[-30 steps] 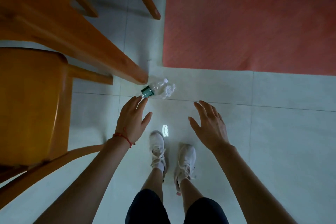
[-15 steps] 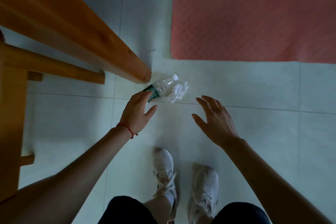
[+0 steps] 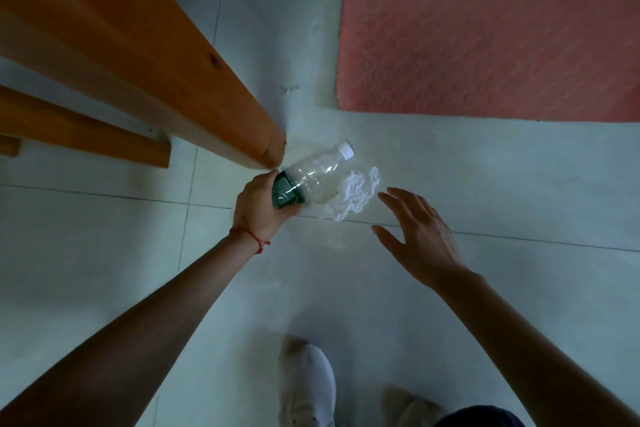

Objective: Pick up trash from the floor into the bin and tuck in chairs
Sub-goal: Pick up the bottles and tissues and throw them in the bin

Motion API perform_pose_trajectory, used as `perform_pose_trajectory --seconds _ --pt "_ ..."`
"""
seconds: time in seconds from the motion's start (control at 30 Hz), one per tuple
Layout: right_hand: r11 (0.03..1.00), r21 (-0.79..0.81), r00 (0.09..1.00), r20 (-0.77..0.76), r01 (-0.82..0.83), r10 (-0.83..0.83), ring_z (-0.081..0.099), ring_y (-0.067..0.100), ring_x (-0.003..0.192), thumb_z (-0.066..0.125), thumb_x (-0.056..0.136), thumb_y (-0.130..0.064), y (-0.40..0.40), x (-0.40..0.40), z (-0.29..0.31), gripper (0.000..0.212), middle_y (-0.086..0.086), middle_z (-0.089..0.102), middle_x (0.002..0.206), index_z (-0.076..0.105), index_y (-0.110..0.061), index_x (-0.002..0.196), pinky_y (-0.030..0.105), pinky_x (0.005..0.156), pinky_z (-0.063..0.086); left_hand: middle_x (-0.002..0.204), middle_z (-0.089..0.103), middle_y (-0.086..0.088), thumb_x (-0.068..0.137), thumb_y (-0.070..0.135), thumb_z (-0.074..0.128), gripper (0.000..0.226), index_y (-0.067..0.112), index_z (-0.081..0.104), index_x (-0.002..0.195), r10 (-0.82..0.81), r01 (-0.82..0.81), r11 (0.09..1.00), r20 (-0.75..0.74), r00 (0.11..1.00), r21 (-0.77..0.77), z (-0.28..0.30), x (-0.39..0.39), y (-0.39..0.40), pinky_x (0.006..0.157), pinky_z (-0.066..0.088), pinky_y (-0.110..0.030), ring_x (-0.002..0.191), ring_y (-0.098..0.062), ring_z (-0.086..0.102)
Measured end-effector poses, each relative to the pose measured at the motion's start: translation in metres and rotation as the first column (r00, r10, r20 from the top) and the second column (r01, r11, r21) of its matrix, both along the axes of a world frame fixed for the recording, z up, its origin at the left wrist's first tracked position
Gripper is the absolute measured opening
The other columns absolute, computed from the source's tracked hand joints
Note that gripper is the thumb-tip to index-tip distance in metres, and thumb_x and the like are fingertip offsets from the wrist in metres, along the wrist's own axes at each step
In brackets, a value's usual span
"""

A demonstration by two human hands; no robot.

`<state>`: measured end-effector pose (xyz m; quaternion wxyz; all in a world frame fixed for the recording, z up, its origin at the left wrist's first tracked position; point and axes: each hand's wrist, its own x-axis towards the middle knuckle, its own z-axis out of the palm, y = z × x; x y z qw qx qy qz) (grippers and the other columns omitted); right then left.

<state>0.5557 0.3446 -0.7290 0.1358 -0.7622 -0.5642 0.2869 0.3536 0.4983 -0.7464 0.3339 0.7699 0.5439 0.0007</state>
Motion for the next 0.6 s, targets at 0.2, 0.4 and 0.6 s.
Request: perform_pose_trajectory --seconds 0.2,0.4,0.6 --pt "0.999 0.038 0.999 -0.012 -0.029 0.030 0.047 0.028 0.122 0.061 0.085 -0.033 0.009 -0.001 -0.025 0.051 0.011 0.050 0.134 0.048 -0.010 0.128 0.040 0.096 0.042 0.085 0.067 0.000 0.054 0.032 0.085 0.053 0.015 0.062 0.099 0.154 -0.149 0.979 0.027 0.988 -0.142 -0.013 0.002 0.005 0.068 0.048 -0.015 0.075 -0.016 0.062" --pt "0.989 0.126 0.997 -0.002 0.076 -0.076 0.050 0.030 0.119 0.071 0.073 -0.042 0.031 -0.020 -0.038 0.061 0.012 0.055 0.128 0.054 -0.010 0.122 0.042 0.093 0.043 0.073 0.070 0.003 0.054 0.035 0.081 0.027 0.018 0.068 0.071 0.376 -0.309 0.859 0.092 0.922 -0.408 -0.002 -0.014 0.004 0.068 0.049 -0.024 0.073 -0.013 0.064" --pt "0.998 0.021 0.995 0.074 0.060 -0.061 0.031 0.029 0.134 0.064 0.076 -0.050 0.049 -0.043 -0.059 0.071 0.012 0.038 0.144 0.042 -0.013 0.133 0.043 0.104 0.031 0.064 0.072 0.009 0.062 0.033 0.078 0.016 0.022 0.072 0.072 0.483 -0.361 0.779 0.121 0.867 -0.513 0.001 -0.027 -0.016 0.068 0.048 -0.023 0.069 -0.007 0.067"
